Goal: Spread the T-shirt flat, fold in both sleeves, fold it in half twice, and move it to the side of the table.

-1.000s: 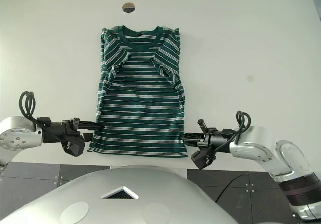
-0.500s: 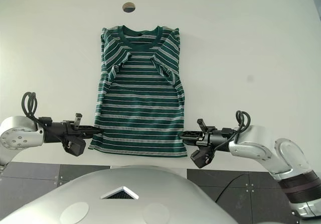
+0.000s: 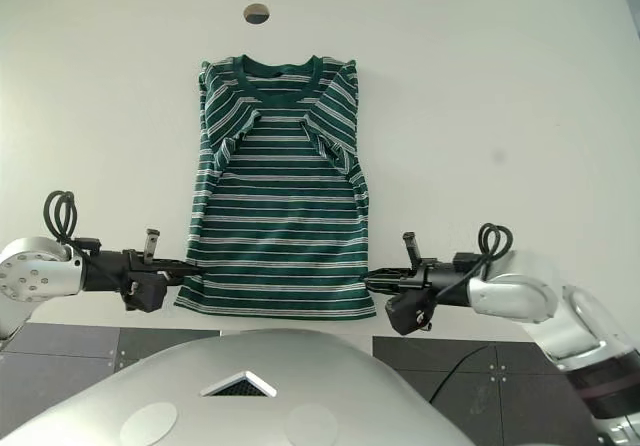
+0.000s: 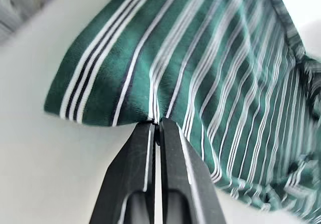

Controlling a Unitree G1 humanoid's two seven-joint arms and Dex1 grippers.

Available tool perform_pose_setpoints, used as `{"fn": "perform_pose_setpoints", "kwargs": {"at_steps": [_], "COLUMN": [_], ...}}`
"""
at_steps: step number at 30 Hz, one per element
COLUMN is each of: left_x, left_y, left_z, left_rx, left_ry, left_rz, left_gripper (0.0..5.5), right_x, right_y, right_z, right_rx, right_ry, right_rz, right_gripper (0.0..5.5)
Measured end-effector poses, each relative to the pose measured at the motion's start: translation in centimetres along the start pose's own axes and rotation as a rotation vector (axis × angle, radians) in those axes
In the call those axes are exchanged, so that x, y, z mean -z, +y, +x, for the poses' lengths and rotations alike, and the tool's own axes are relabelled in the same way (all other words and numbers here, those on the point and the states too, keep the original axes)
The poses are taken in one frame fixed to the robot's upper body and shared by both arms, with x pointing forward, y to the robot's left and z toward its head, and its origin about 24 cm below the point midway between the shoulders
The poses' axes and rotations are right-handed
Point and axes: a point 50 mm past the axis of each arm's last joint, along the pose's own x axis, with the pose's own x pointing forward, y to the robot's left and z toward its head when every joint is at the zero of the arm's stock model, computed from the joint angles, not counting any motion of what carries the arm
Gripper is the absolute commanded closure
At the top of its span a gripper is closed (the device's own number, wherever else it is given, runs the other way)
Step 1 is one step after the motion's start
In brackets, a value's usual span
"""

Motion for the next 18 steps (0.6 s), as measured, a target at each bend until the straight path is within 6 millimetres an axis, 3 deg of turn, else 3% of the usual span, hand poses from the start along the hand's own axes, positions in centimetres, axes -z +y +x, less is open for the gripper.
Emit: {"fn": "perform_pose_setpoints", "kwargs": {"at_steps": [3, 10, 16, 18], "left_x": [-0.2, -1.0, -1.8, -1.7], "left_y": [-0.3, 0.1, 1.8, 2.8], "left_z": [-0.7, -2.2, -3.7, -3.7], "left_rx": [0.021, 0.025, -0.032, -0.086], "left_ry": [-0.069, -0.195, -0.329, -0.355], "left_rz": [-0.105, -0.249, -0.375, -0.407], "left_gripper": [5.40, 5.40, 5.40, 5.40], "right_x": [0.1, -1.3, -2.4, -2.3], "right_y": [0.1, -0.5, -2.3, -3.6], "right_z": [-0.7, -1.6, -3.1, -3.4], "right_rx": [-0.018, -0.039, -0.006, 0.084], "right_ry": [-0.047, -0.187, -0.325, -0.365], "right_rz": [0.200, 0.438, 0.565, 0.586], "right_gripper": [5.37, 5.37, 5.37, 5.37]}}
